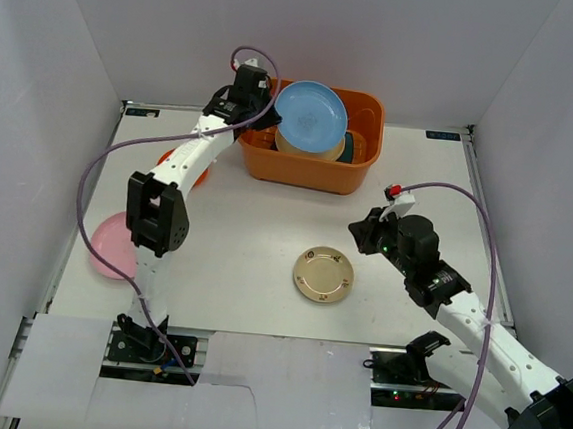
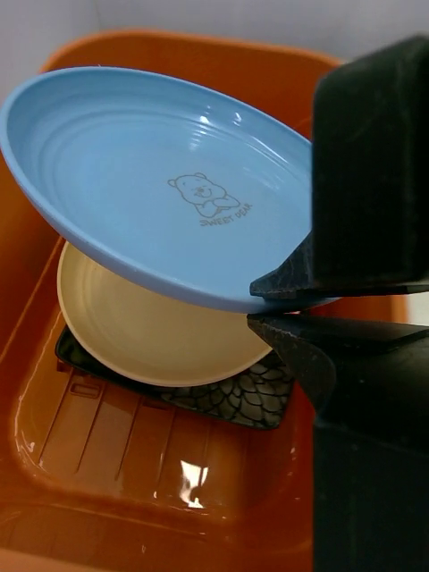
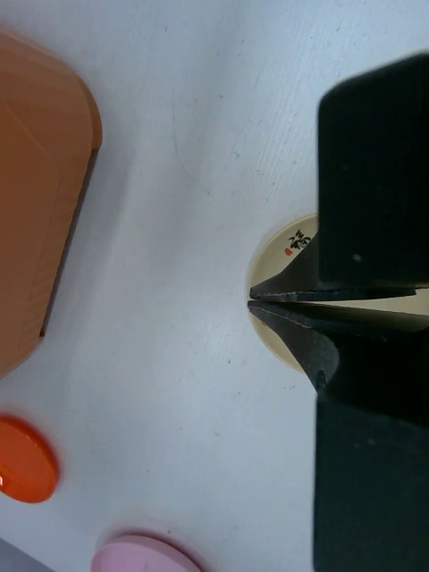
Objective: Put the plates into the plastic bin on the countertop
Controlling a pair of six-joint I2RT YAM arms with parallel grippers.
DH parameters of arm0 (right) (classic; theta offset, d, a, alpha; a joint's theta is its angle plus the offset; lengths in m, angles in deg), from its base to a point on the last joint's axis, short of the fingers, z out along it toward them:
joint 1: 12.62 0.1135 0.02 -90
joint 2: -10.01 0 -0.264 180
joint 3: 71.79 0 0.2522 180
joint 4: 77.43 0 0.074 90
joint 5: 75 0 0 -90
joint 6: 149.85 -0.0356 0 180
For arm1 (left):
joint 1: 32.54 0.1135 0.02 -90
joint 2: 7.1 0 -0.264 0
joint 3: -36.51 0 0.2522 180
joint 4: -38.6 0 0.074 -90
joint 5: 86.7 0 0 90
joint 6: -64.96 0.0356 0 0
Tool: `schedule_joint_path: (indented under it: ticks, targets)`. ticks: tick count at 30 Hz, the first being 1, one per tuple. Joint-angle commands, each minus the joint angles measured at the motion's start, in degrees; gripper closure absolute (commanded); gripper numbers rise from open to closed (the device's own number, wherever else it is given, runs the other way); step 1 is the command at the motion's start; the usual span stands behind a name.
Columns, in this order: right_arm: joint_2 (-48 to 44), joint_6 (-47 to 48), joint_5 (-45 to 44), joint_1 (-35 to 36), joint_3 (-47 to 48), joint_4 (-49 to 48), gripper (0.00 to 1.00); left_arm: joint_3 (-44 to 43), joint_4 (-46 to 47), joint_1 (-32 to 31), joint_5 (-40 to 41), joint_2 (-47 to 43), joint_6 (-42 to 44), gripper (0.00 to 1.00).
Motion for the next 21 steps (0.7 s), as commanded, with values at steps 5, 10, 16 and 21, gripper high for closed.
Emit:
schedule_joint_path:
  ticks: [5, 10, 16, 21]
  targets:
    - [0.4, -0.6, 6.8, 1.7, 1.8, -2.8, 0.92, -11.2, -0.4, 0.0, -2.3, 9.6, -1.4, 0.79]
    - [4.0, -1.1, 6.9, 5.2, 3.4, -4.5, 0.82, -11.8, 2.0, 0.0, -5.5, 7.4, 1.1, 0.22]
    - [12.0, -4.1, 4.3, 13.2, 6.1, -10.2, 0.78, -10.7, 2.6, 0.1, -6.1, -3.2, 4.6, 0.05]
    - [26.2, -6.1, 2.2, 21.3, 14.0, -14.4, 0.78, 12.0, 4.3, 0.0, -7.4, -22.3, 9.9, 0.04]
